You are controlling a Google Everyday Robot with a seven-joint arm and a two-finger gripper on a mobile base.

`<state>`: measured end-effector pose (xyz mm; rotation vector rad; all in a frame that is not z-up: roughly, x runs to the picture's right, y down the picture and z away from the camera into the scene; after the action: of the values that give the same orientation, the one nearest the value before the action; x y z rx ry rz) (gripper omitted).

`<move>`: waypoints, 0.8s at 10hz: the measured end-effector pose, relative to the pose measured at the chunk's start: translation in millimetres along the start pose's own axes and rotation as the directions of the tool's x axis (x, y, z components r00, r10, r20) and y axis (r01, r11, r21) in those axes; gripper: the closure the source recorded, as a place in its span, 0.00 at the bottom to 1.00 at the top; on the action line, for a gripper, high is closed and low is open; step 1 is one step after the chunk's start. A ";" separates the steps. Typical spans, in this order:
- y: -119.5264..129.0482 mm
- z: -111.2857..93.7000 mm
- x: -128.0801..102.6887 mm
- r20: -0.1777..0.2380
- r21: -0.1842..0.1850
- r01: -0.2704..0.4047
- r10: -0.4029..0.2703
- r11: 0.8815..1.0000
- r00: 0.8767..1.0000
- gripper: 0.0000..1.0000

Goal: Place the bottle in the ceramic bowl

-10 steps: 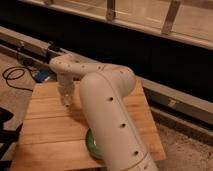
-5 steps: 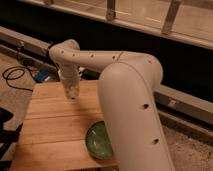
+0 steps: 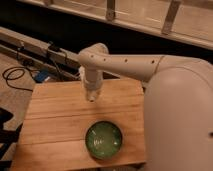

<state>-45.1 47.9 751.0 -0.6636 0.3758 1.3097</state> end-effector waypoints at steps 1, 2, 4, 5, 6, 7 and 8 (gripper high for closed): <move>-14.0 -2.5 13.0 0.009 0.002 -0.030 0.030 1.000 1.000 1.00; -26.7 -5.3 31.0 0.021 0.003 -0.068 0.068 0.998 0.997 1.00; -34.0 -5.4 53.2 0.016 0.008 -0.086 0.086 0.996 0.996 1.00; -32.9 -4.6 55.2 0.012 0.009 -0.083 0.082 0.997 0.997 1.00; -31.4 -4.4 55.0 0.012 0.009 -0.080 0.080 0.997 0.997 1.00; -31.6 -4.5 55.0 0.012 0.009 -0.080 0.080 0.997 0.997 1.00; -31.9 -4.6 55.0 0.012 0.009 -0.081 0.081 0.997 0.997 1.00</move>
<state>-0.8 83.1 721.7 -0.6380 0.4026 1.3872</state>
